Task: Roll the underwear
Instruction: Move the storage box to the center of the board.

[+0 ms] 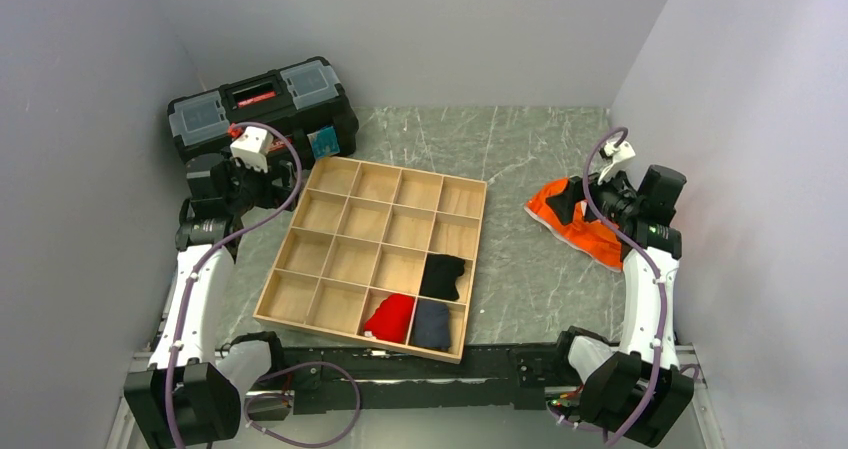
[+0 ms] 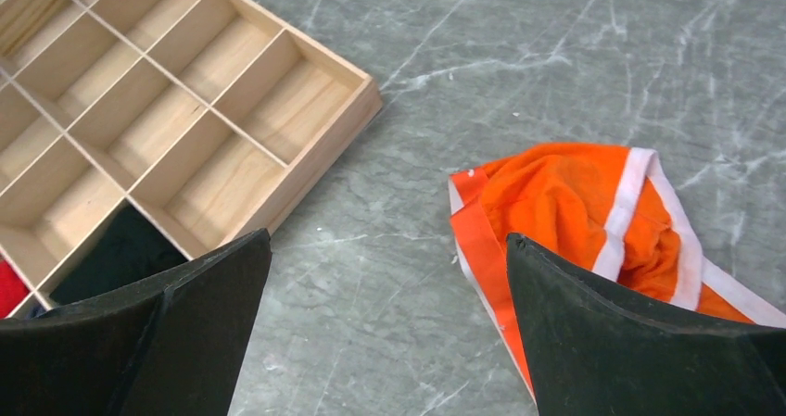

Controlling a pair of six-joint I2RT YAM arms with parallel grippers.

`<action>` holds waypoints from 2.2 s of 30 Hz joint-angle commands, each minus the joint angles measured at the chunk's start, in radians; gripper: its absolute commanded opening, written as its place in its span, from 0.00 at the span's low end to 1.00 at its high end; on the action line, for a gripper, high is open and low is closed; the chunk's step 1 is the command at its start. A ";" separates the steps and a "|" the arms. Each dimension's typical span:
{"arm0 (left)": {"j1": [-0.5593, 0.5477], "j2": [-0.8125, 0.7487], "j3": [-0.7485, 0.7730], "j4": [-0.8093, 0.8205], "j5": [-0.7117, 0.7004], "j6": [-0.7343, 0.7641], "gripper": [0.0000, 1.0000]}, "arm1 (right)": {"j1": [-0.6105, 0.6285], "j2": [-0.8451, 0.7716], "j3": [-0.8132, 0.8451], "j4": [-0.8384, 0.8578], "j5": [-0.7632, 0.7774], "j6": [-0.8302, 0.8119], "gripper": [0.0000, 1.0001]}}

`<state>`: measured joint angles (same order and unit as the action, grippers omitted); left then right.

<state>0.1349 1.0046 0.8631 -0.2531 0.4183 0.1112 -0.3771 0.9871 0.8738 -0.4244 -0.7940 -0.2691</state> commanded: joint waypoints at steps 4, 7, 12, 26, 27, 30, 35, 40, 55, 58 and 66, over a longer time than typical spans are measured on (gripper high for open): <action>0.015 -0.017 0.020 0.014 0.048 0.002 0.99 | 0.017 -0.004 0.010 -0.028 -0.111 -0.083 1.00; 0.018 -0.006 0.015 0.023 0.046 -0.005 1.00 | 0.091 0.036 0.022 -0.027 0.001 -0.076 1.00; 0.024 -0.007 0.016 0.020 0.043 -0.009 1.00 | 0.331 0.141 0.065 -0.014 0.188 -0.101 1.00; 0.032 0.001 0.005 0.031 0.038 -0.015 0.99 | 0.748 0.637 0.357 -0.120 0.427 -0.241 0.72; 0.032 0.003 0.008 0.027 0.042 -0.016 0.99 | 0.766 0.667 0.371 -0.126 0.445 -0.251 0.70; 0.032 0.000 0.014 0.019 0.041 -0.013 0.99 | 0.811 0.757 0.422 -0.148 0.487 -0.278 0.63; 0.032 0.009 0.016 0.013 0.055 -0.017 0.99 | 0.839 0.867 0.459 -0.183 0.525 -0.302 0.48; 0.032 0.005 0.003 0.038 0.065 -0.023 0.99 | 0.840 0.888 0.436 -0.182 0.538 -0.327 0.38; 0.032 0.012 0.004 0.029 0.061 -0.015 0.99 | 0.689 0.860 0.356 -0.291 0.570 -0.449 0.00; 0.032 0.009 -0.011 0.055 0.064 -0.019 1.00 | 0.587 0.813 0.330 -0.316 0.561 -0.491 0.00; 0.032 0.027 -0.001 0.044 0.074 -0.019 0.99 | 0.351 0.760 0.334 -0.344 0.576 -0.554 0.00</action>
<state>0.1623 1.0256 0.8566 -0.2436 0.4572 0.1074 0.0715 1.7882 1.1854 -0.7307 -0.3038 -0.8097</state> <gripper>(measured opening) 0.994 0.127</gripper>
